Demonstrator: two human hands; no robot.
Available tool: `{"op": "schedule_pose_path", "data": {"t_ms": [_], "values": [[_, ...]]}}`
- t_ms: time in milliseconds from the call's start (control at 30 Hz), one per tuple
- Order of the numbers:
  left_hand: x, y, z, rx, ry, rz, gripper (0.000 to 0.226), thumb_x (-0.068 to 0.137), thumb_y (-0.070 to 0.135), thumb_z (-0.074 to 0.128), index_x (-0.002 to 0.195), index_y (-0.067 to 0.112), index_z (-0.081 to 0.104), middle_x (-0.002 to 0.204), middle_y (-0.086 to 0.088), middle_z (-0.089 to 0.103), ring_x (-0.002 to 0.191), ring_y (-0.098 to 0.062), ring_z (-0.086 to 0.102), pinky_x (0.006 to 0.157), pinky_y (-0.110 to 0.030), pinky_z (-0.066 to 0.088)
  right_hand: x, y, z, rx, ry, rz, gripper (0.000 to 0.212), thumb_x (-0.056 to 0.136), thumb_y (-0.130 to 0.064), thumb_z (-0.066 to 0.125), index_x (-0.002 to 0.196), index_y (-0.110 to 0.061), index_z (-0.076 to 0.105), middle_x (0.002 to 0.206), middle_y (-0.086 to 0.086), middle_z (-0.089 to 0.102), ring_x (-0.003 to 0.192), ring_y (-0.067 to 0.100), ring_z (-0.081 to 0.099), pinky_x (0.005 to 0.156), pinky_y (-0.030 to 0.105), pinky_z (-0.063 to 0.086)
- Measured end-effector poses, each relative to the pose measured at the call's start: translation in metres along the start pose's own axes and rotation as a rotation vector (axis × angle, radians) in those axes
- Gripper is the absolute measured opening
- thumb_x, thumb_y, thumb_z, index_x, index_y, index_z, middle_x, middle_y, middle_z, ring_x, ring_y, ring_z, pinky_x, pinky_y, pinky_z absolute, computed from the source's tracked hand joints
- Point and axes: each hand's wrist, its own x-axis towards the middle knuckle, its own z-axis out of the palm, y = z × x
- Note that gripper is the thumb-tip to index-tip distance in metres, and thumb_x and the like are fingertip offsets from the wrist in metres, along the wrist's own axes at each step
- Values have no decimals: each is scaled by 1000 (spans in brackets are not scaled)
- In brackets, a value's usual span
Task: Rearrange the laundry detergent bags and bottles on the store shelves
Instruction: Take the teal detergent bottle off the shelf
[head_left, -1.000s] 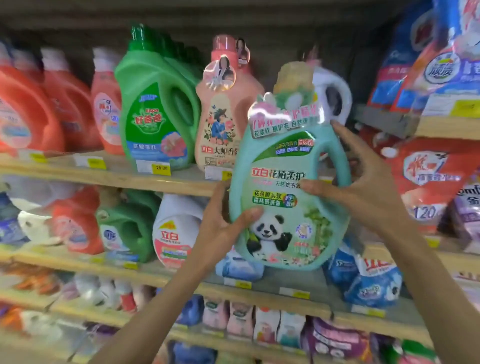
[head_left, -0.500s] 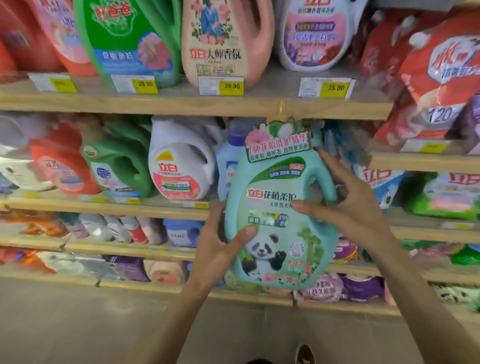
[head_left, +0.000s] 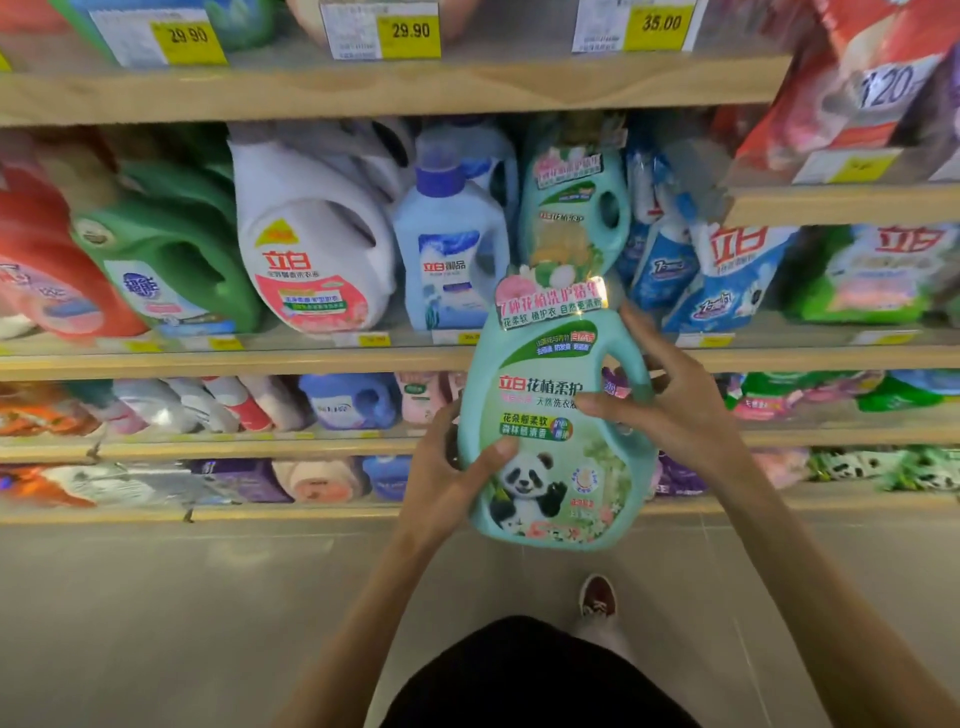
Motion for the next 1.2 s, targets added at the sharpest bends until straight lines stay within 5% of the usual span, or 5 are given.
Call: {"op": "schedule_pose_path", "data": {"t_ms": [300, 567, 833, 1033, 1200], "values": [[29, -7, 12, 27, -94, -6, 71, 68, 48, 83, 127, 21, 54, 111, -1, 75, 100, -19, 74, 79, -46, 63, 19, 20, -14, 12, 24, 38, 104, 60, -44, 91, 150, -38, 39, 137, -15, 58, 119, 4, 58, 103, 31, 47], [83, -13, 38, 50, -127, -6, 84, 60, 56, 89, 131, 37, 48, 120, -3, 70, 107, -19, 71, 83, -45, 62, 67, 35, -35, 9, 31, 16, 93, 68, -30, 90, 147, -34, 44, 121, -31, 60, 99, -24, 56, 76, -1, 43], [142, -12, 62, 71, -162, 17, 83, 65, 37, 93, 132, 40, 44, 115, -2, 71, 105, -22, 71, 77, -38, 62, 131, 58, -55, 10, -1, 42, 96, 64, -36, 91, 147, -32, 45, 130, -15, 63, 116, -2, 58, 102, 34, 50], [184, -16, 66, 119, -107, 63, 93, 60, 40, 94, 136, 33, 41, 127, -8, 63, 113, -29, 66, 85, -54, 59, 172, 71, -58, -24, -54, -55, 103, 64, -45, 89, 151, -31, 37, 138, -12, 56, 124, 8, 55, 105, 35, 48], [216, -13, 72, 124, -91, 68, 91, 68, 14, 92, 137, 28, 35, 117, -15, 69, 108, -31, 70, 80, -56, 61, 203, 74, -60, -51, -56, -144, 108, 64, -52, 87, 153, -32, 30, 145, -8, 48, 131, 9, 48, 110, 39, 44]]}}
